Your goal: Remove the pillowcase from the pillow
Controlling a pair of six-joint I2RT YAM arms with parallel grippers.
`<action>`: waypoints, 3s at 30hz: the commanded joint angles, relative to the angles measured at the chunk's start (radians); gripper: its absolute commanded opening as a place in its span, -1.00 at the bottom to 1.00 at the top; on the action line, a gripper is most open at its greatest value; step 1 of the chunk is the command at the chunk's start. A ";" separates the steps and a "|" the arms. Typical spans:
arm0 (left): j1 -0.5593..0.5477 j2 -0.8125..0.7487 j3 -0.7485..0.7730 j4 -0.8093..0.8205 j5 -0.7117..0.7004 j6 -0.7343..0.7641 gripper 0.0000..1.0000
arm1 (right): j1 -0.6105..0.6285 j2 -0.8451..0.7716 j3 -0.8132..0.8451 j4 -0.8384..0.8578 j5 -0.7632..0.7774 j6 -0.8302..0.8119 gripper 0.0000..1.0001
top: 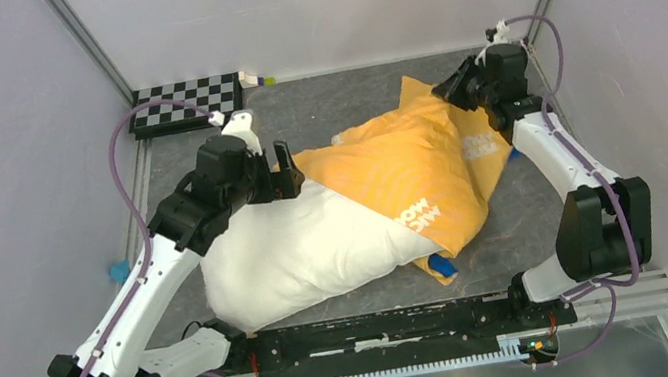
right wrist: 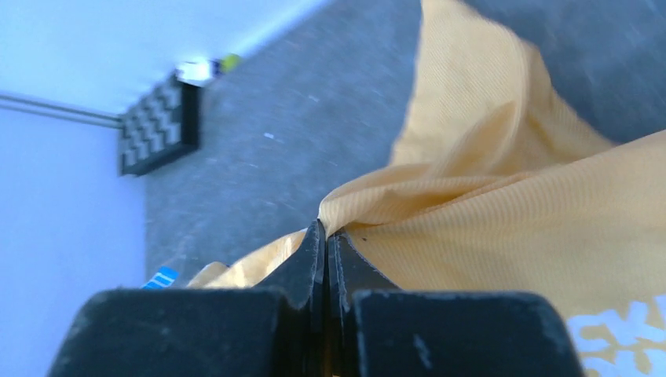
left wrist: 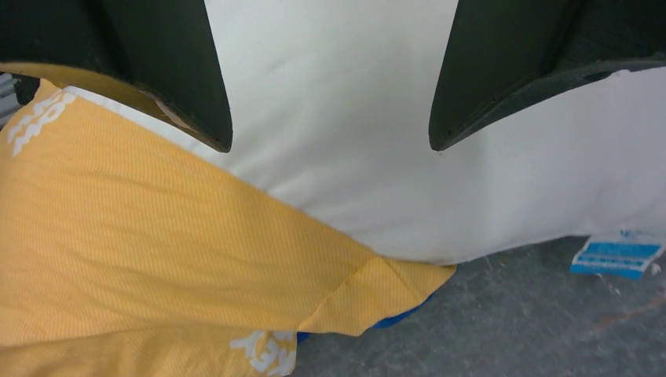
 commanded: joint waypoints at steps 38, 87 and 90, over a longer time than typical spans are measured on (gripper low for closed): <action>0.014 0.262 0.066 -0.131 0.054 0.547 0.30 | -0.039 -0.104 0.245 0.151 -0.094 -0.070 -1.00; 0.173 0.063 0.206 0.180 -0.841 0.398 -0.95 | -0.550 -0.364 0.146 0.009 0.387 -0.006 -1.00; 0.172 0.109 0.315 0.130 -0.786 0.371 -0.95 | -0.549 -0.345 0.164 0.032 0.286 -0.014 -1.00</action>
